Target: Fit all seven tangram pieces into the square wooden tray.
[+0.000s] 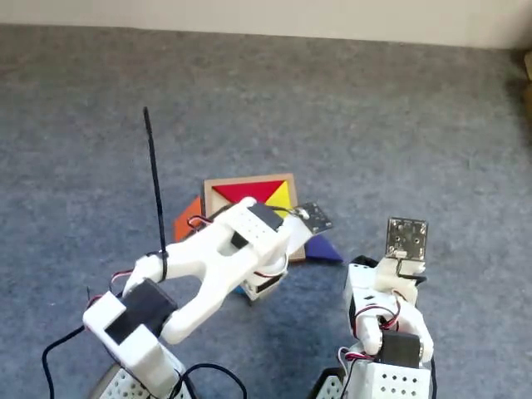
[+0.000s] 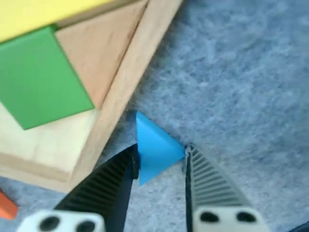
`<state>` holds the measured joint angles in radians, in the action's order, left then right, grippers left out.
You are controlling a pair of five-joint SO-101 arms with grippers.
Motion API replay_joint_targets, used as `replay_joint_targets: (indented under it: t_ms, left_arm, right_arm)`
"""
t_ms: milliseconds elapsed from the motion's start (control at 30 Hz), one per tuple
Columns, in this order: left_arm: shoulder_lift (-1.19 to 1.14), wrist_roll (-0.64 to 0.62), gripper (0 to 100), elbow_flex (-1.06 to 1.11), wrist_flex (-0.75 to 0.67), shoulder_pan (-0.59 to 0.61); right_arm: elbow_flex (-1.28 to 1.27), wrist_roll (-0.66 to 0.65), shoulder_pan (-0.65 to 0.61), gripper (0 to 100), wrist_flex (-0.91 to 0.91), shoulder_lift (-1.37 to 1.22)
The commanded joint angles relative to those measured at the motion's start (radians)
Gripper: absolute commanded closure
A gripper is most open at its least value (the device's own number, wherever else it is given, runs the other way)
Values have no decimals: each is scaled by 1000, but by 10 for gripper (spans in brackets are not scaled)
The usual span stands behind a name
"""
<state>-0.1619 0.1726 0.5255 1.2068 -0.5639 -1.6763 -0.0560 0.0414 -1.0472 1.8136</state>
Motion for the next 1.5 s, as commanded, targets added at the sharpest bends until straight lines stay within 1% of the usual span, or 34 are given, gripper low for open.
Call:
replay_joint_targets:
  t_ms: [0,133,267,300,400,533,733,800,1100,1133,1233,1333,1467]
  left_arm:
    - [2,-2,951,-35,-2,8]
    - [122,-3,994,12,0,8]
    - [297,-5,982,79,-2,15]
    - [335,-25,975,91,-2,18]
    - [427,-144,960,102,-2,53]
    - [464,-272,959,93,-9,122]
    - [381,-342,959,16,-74,274]
    - [332,-358,959,-28,-87,303]
    - [88,-434,950,-222,-84,306]
    - [68,-436,932,-240,-81,306]
    - [24,-440,835,-275,-80,306]
    - [5,-514,761,-302,-80,312]
    - [10,-522,748,-311,-80,311]
  right_arm:
    - [-113,6,12,995,-5,5]
    - [-113,6,12,995,-5,5]
    - [-113,6,12,995,-5,5]
    - [-113,6,12,995,-5,5]
    - [-113,6,12,995,-5,5]
    - [-113,6,12,995,-5,5]
    - [-113,6,12,995,-5,5]
    - [-113,6,12,995,-5,5]
    - [-113,6,12,995,-5,5]
    - [-113,6,12,995,-5,5]
    - [-113,6,12,995,-5,5]
    - [-113,6,12,995,-5,5]
    - [-113,5,12,995,-5,5]
